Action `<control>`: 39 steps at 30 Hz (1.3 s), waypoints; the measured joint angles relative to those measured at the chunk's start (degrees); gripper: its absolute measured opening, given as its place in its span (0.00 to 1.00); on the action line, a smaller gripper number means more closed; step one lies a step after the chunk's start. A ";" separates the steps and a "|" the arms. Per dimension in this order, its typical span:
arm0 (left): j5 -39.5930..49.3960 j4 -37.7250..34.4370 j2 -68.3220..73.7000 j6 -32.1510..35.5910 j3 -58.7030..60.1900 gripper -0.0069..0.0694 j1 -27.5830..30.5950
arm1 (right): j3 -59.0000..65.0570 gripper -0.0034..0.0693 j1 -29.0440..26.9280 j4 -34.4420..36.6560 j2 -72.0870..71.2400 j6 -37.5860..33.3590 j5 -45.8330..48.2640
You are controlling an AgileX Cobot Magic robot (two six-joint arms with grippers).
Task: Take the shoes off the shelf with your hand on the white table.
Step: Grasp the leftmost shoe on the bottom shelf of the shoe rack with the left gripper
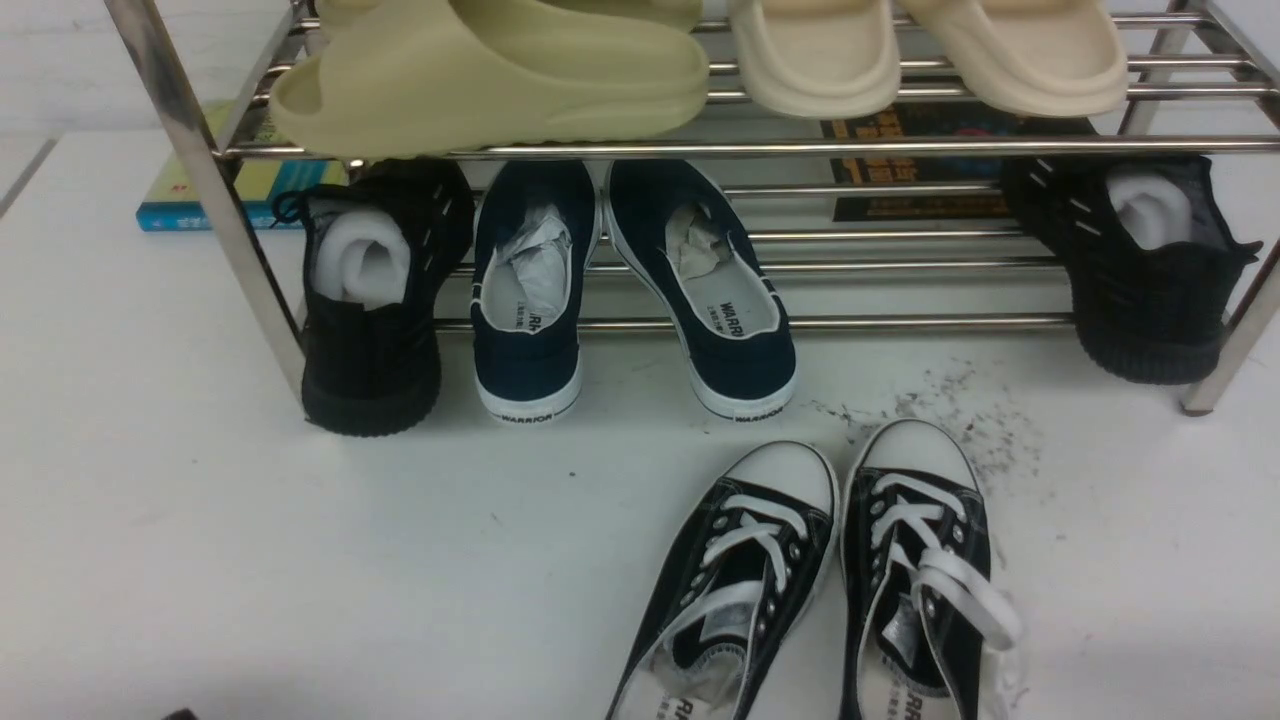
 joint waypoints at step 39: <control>45.51 4.23 73.31 14.96 -71.88 0.17 -6.19 | 0.00 0.38 0.00 0.00 0.00 0.00 0.00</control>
